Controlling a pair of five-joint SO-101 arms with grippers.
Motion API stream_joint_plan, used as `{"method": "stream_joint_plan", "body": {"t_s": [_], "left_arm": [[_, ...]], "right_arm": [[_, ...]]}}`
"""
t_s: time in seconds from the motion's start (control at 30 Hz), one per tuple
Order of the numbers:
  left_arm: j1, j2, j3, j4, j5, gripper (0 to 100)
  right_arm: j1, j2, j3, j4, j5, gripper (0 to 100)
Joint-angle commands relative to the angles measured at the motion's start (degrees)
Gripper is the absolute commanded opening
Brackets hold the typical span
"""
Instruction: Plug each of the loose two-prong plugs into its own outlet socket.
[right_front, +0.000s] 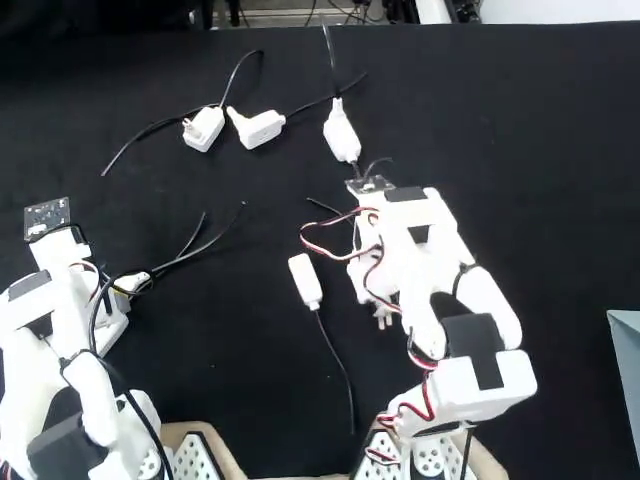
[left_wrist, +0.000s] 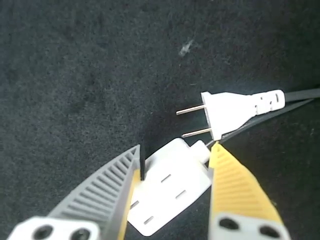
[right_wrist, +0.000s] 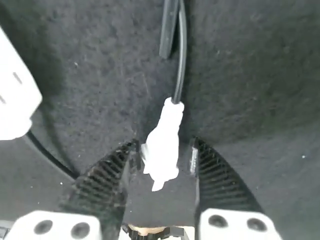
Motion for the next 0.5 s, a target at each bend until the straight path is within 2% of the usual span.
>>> {"method": "stream_joint_plan", "body": {"t_s": [0.0,0.1,0.23,0.47], "left_arm": [[-0.57,-1.32,0.13,-0.53,-0.18,22],[-0.57,-1.32,0.13,-0.53,-0.18,22],[-0.57,-1.32,0.13,-0.53,-0.18,22],[-0.57,-1.32,0.13,-0.53,-0.18,22]], "right_arm": [[0.62,-0.13,-2.51,-0.79,-0.62,15.2],[0.53,-0.22,-2.51,-0.62,-0.35,12.3],[0.7,-0.66,-3.03,-0.44,-0.26,0.8],[0.35,-11.12,-3.65,7.03,1.67,1.1]]}}
